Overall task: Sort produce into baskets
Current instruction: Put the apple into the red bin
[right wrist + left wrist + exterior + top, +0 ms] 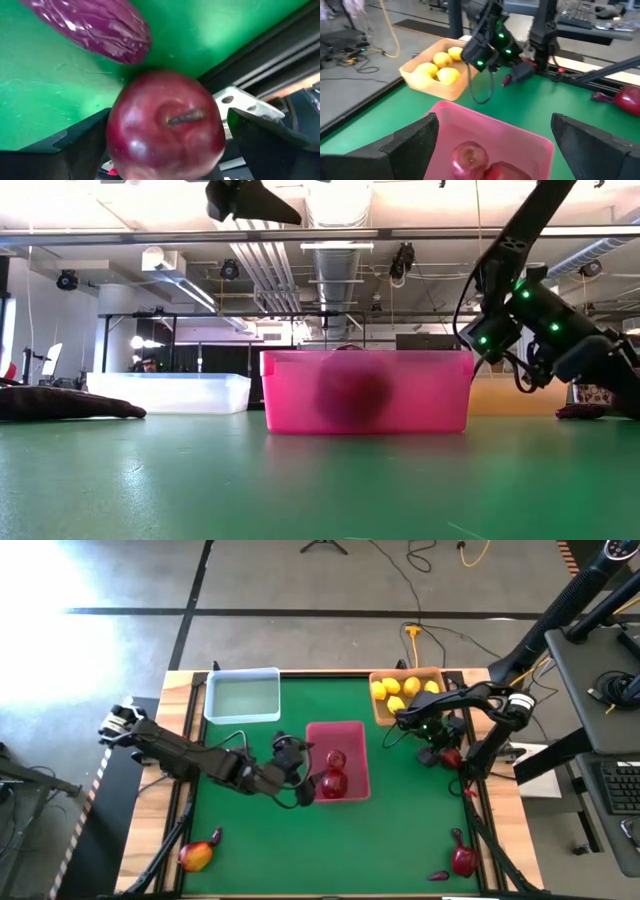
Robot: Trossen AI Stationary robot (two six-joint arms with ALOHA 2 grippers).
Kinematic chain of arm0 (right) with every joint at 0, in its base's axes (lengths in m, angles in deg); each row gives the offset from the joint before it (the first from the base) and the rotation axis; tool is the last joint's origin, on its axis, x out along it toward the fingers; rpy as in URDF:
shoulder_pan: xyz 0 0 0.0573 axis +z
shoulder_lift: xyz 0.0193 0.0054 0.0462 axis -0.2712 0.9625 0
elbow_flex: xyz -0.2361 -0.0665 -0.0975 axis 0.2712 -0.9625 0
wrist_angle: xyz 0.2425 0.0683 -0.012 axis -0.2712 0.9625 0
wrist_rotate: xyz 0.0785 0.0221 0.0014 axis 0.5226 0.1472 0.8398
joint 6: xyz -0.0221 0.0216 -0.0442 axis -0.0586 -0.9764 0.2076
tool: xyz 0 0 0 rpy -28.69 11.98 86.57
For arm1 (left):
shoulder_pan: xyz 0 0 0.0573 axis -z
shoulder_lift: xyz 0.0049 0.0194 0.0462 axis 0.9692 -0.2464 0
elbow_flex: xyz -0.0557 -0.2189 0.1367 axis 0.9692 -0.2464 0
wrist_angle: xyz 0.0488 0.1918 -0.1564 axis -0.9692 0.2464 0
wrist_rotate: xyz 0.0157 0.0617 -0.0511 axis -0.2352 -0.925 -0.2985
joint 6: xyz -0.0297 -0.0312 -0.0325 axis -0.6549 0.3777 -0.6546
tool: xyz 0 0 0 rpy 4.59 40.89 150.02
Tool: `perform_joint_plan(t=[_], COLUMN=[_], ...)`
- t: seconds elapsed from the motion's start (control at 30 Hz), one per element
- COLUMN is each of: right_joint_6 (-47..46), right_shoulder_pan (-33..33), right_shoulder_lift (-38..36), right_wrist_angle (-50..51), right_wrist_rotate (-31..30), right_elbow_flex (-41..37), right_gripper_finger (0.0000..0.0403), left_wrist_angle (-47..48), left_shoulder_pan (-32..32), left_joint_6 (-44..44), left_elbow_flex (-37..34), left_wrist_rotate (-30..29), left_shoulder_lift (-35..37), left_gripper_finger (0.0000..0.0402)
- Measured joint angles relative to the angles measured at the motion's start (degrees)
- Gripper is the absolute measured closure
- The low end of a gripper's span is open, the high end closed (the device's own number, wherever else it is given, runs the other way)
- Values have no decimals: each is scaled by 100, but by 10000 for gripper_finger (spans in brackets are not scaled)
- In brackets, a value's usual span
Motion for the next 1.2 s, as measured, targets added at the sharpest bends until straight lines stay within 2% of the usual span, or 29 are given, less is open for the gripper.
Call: perform_joint_plan(t=[0.1, 0.3, 0.37, 0.47, 0.57, 0.7, 0.83, 1.0, 1.1, 1.2], right_joint_6=[132, 64, 4, -168, -446, -257, 794, 1838, 1952, 2086], right_shoulder_pan=[4, 195, 404, 840, 1355, 2070, 2506, 2557, 2401, 2257], right_shoulder_lift=[39, -163, -383, -855, -1347, -1950, -2266, -2172, -1868, -1433], right_wrist_angle=[-68, 26, 438, 787, 584, -949, -2608, -4689, -5771, -6412], right_wrist_rotate=[40, 220, 215, 195, 326, 455, 395, 103, -16, -61], right_elbow_flex=[-15, 226, 490, 1017, 1585, 2096, 2283, 2071, 1677, 1287], right_gripper_finger=[49, 133, 134, 134, 134, 117, 114, 133, 134, 123], left_wrist_angle=[185, 1143, 1647, 2644, 3551, 3856, 3631, 2946, 2444, 2261], left_shoulder_pan=[0, 24, 24, -58, -163, -199, -231, -276, -299, -299], left_joint_6=[-2, -214, -417, -835, -1233, -1258, -1280, -1204, -1196, -1406], left_elbow_flex=[-4, -4, -7, -7, -81, -288, -520, -704, -860, -998], left_wrist_rotate=[-98, -367, -327, 310, 674, 813, 981, 976, 978, 981], left_shoulder_lift=[98, 613, 899, 1291, 1526, 1695, 1825, 1852, 1828, 1822], left_gripper_finger=[35, 35, 35, 35, 35, 35, 35, 35, 35, 35])
